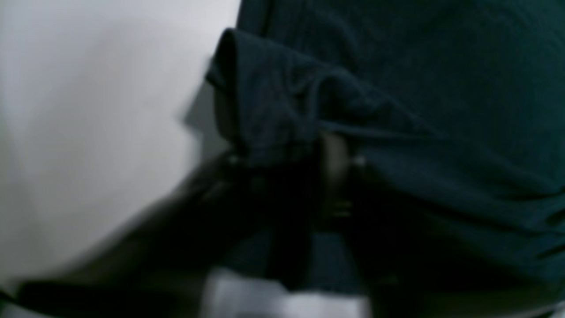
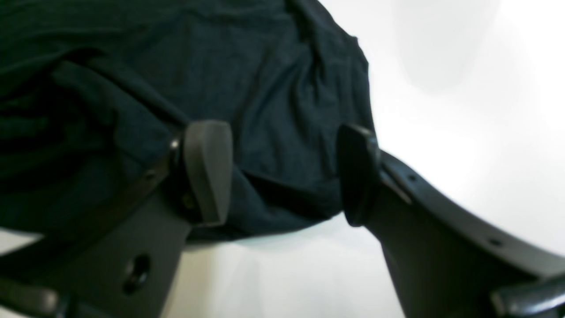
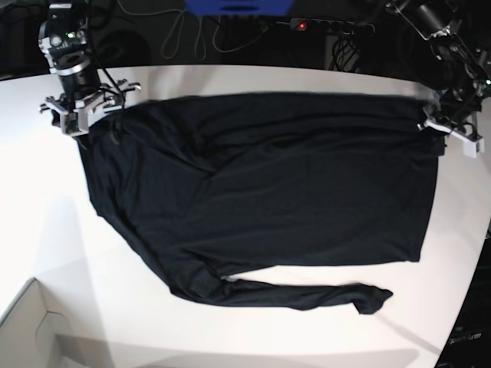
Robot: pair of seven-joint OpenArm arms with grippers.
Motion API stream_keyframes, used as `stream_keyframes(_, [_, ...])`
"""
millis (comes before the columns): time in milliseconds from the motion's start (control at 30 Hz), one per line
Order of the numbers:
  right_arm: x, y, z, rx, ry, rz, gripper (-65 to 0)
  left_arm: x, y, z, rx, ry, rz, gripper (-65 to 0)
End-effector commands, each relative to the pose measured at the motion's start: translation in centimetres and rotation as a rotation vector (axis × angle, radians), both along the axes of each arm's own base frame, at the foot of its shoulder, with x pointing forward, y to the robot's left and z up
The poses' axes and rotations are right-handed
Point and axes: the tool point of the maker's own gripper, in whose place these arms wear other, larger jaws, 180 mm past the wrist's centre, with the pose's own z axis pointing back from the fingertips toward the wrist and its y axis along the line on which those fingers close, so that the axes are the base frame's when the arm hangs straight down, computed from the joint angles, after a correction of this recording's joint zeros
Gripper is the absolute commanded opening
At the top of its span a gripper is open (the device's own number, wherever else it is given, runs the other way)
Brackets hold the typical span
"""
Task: Layout the t-shirt on the table in an organized manner, then fold the t-shirt properly
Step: 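Drag the held shirt edge with both grippers to straighten it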
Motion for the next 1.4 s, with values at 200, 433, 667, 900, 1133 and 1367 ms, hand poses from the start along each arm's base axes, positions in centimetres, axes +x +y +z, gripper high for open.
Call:
stream_keyframes(200, [0.1, -1.3, 1.4, -0.022, -0.048, -0.020, -26.9, -2.0, 0.1, -2.7, -0.028, 0.158, -0.029, -65.0])
stream_keyframes(433, [-0.5, 0.1, -0.4, 0.003, 0.003, 0.010, -26.9, -1.1, 3.5, 0.2, 0.078, 0.124, -0.033, -64.8])
stream_keyframes(667, [0.1, -0.8, -3.8, 0.032, 0.063, -0.027, -24.4, -0.7, 4.6, 1.0, 0.105, 0.112, -0.031, -64.8])
stream_keyframes(900, [-0.3, -0.9, -4.4, 0.040, 0.081, -0.035, -24.7, -0.3, 5.4, 1.7, 0.125, 0.103, -0.030, -64.8])
stream_keyframes(1133, [-1.0, 0.0, -3.4, 0.070, 0.056, -0.061, -24.7, -0.2, 6.5, 2.5, 0.151, 0.101, -0.027, -64.8])
stream_keyframes(1367, [-0.9, -0.3, -5.1, 0.090, 0.086, -0.093, -24.7, -0.2, 6.7, 2.6, 0.156, 0.101, -0.027, -64.8])
